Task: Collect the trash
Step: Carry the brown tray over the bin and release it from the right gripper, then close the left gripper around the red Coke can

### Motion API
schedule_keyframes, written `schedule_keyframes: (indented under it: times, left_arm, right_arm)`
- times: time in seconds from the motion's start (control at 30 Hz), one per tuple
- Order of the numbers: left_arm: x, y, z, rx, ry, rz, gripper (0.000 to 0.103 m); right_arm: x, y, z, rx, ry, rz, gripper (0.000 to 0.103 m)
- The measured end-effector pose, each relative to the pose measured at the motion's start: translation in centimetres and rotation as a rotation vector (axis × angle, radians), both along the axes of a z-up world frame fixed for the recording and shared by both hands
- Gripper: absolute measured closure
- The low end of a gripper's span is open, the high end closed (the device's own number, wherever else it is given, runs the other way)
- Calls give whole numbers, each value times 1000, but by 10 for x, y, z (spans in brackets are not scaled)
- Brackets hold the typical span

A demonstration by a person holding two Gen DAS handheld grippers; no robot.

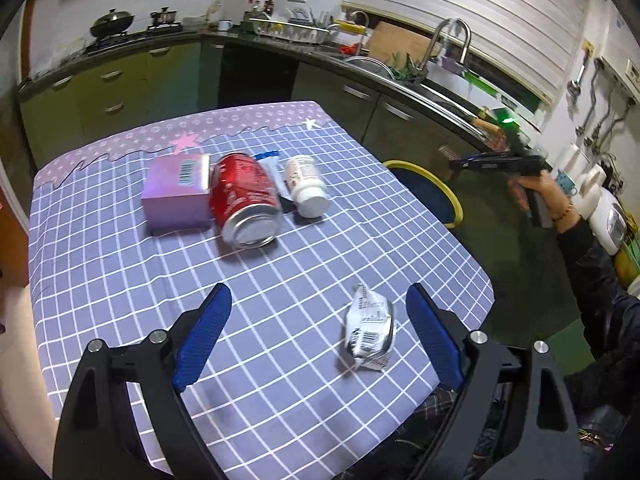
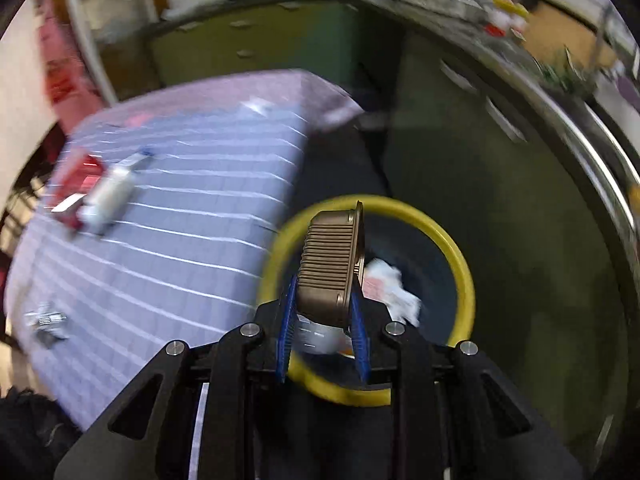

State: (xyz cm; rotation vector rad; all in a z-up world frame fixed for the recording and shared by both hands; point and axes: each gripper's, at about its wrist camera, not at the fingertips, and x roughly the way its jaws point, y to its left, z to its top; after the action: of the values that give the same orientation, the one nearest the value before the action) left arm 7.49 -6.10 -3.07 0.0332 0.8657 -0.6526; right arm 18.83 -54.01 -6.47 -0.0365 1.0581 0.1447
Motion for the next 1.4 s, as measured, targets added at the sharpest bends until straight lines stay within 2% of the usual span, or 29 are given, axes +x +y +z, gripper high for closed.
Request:
schedule_keyframes:
  times: [0.1,0.13,0.17,0.27,0.37,0.57,0.67,0.87,0.97,1.07,1.2,1.4]
  left_arm:
    - [-2,-10,2,20,-2,-24,19]
    - [-2,-13,2,26,-3,-32,19]
    - [-3,-15,3,30,-3,-38,18]
    - [-6,-23,3,44,-3,-66,18]
    - [-4,-30,2,53,0,-84,15]
    - [27,-37,-3,87,30,-34,15]
    - [52,-41,-9,80,70,-9,15]
    - [110,-55,-24,57,249,34,15]
    - [134,-64,-30,86,338,59,15]
    - [150,-71,-33,135,371,94,15]
    - [168,-75,-37,205,382,151,15]
    - [187,-79,-48,287,409,182,16]
  right_arm:
    - [14,-19,-30,-24,41,-52,75]
    - [20,-25,-39,-34,56,-73,60]
    - [23,-30,-45,-58,59,-94,50]
    - [20,-36,-52,-57,42,-111,50]
    - [7,-28,-41,-46,0,-107,49]
    - [-11,-9,-26,-47,-19,-71,47]
    - [-16,1,-20,-43,-28,-55,45]
    - [-19,19,-19,-45,-13,-13,43]
    - [-18,21,-23,-34,-7,-4,43]
    - [-17,24,-28,-21,1,5,43]
    - [-18,24,-34,0,9,10,43]
    - [-20,22,-39,15,19,11,43]
